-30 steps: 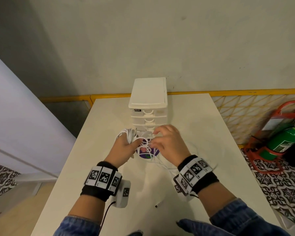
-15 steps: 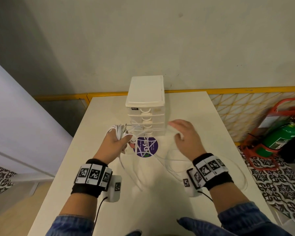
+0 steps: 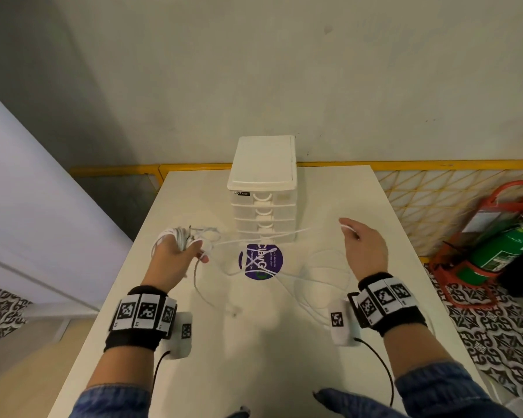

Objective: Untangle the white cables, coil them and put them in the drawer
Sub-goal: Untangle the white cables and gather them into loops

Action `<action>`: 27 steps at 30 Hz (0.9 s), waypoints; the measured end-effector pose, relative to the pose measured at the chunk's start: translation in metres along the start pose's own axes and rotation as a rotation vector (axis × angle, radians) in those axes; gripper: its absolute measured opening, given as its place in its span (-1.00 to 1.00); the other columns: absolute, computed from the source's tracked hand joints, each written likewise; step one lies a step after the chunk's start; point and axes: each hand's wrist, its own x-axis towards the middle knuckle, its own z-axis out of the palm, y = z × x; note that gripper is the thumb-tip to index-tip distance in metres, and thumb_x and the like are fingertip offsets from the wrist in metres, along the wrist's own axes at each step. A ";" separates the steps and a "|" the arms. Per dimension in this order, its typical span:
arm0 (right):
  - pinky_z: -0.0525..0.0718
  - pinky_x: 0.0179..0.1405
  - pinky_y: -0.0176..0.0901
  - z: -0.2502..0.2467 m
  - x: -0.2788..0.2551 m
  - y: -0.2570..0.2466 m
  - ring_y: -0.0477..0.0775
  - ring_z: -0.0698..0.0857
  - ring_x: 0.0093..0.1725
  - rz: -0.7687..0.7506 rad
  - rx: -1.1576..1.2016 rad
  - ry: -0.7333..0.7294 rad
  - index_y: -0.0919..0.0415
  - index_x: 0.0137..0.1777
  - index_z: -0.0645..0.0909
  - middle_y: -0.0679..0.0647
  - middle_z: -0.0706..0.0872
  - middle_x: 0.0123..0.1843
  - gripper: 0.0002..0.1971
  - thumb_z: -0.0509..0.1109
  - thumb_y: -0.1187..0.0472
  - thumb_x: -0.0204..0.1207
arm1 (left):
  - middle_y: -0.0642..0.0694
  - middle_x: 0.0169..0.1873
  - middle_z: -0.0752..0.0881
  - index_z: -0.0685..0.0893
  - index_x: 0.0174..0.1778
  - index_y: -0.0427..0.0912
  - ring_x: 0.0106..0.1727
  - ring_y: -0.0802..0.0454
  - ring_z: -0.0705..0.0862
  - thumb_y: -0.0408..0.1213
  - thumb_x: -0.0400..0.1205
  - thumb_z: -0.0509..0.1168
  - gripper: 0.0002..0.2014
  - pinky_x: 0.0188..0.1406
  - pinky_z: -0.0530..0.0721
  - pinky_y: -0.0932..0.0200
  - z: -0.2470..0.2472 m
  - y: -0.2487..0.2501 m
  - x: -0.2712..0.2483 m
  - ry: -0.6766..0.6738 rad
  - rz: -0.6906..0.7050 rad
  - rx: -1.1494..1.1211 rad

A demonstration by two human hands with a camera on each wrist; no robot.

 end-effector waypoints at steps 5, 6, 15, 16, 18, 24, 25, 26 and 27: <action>0.42 0.27 0.05 -0.008 0.002 0.023 0.27 0.47 0.35 0.289 -0.373 -0.037 0.10 0.42 0.50 0.20 0.56 0.38 -0.58 0.20 0.26 0.56 | 0.04 -0.58 0.70 0.70 -0.43 -0.32 -0.41 -0.06 0.57 -0.33 0.63 0.27 -0.69 -0.67 0.53 0.35 -0.003 -0.002 -0.005 -0.014 -0.086 -0.028; 0.36 0.35 0.09 -0.006 0.000 0.020 0.28 0.37 0.42 0.287 -0.464 -0.084 0.12 0.50 0.40 0.23 0.45 0.45 -0.48 0.24 0.27 0.51 | -0.01 -0.61 0.67 0.70 -0.40 -0.35 -0.42 -0.05 0.56 -0.32 0.62 0.28 -0.71 -0.70 0.49 0.38 -0.002 0.000 -0.006 -0.026 -0.109 -0.038; 0.50 0.22 -0.13 0.064 -0.056 -0.063 0.13 0.65 0.18 -0.552 -0.049 -0.546 0.13 0.28 0.65 0.12 0.73 0.16 -0.72 0.30 0.19 0.60 | -0.24 -0.42 0.72 0.65 -0.13 -0.43 -0.54 0.10 0.60 -0.20 0.59 0.37 -0.72 -0.63 0.60 0.23 0.039 0.033 -0.009 -0.198 -0.090 -0.084; 0.56 0.13 -0.12 0.062 -0.054 -0.058 0.13 0.68 0.08 -0.504 -0.028 -0.497 0.12 0.22 0.69 0.13 0.76 0.08 -0.75 0.28 0.21 0.61 | -0.21 -0.41 0.72 0.66 -0.15 -0.40 -0.52 0.05 0.60 -0.20 0.58 0.37 -0.74 -0.63 0.63 0.19 0.037 0.033 -0.010 -0.203 -0.091 -0.059; 0.59 0.10 -0.13 0.052 -0.040 -0.045 0.10 0.70 0.04 -0.385 -0.024 -0.319 0.12 0.16 0.72 0.11 0.77 0.06 -0.76 0.25 0.23 0.63 | -0.19 -0.40 0.77 0.72 -0.24 -0.32 -0.54 -0.02 0.57 -0.19 0.58 0.34 -0.76 -0.58 0.71 0.00 0.028 0.024 -0.007 -0.195 -0.105 -0.023; 0.52 0.09 -0.23 0.024 -0.008 -0.001 0.17 0.67 0.14 -0.087 -0.110 -0.098 0.25 0.17 0.69 0.16 0.74 0.15 -0.74 0.20 0.24 0.64 | -0.06 -0.39 0.83 0.69 -0.13 -0.30 -0.66 0.27 0.50 -0.25 0.64 0.30 -0.83 -0.67 0.63 0.18 0.014 0.010 -0.005 -0.123 -0.168 -0.081; 0.53 0.19 -0.13 0.027 -0.010 0.001 0.21 0.62 0.21 -0.081 -0.189 -0.164 0.28 0.23 0.65 0.20 0.70 0.20 -0.72 0.20 0.22 0.64 | -0.04 -0.39 0.83 0.69 -0.15 -0.26 -0.66 0.25 0.47 -0.22 0.64 0.31 -0.83 -0.67 0.63 0.19 0.017 0.014 -0.007 -0.139 -0.161 -0.100; 0.50 0.29 -0.03 0.030 -0.015 0.000 0.23 0.56 0.30 -0.111 -0.271 -0.212 0.29 0.31 0.60 0.22 0.64 0.27 -0.67 0.23 0.16 0.63 | -0.05 -0.39 0.83 0.69 -0.15 -0.23 -0.66 0.24 0.45 -0.19 0.65 0.31 -0.82 -0.68 0.60 0.21 0.021 0.019 -0.009 -0.160 -0.157 -0.122; 0.45 0.36 0.00 0.033 -0.020 -0.004 0.21 0.50 0.36 -0.172 -0.303 -0.235 0.29 0.38 0.54 0.21 0.58 0.33 -0.57 0.25 0.05 0.61 | -0.09 -0.39 0.83 0.69 -0.15 -0.22 -0.66 0.24 0.44 -0.15 0.65 0.30 -0.80 -0.69 0.56 0.24 0.026 0.024 -0.010 -0.178 -0.156 -0.143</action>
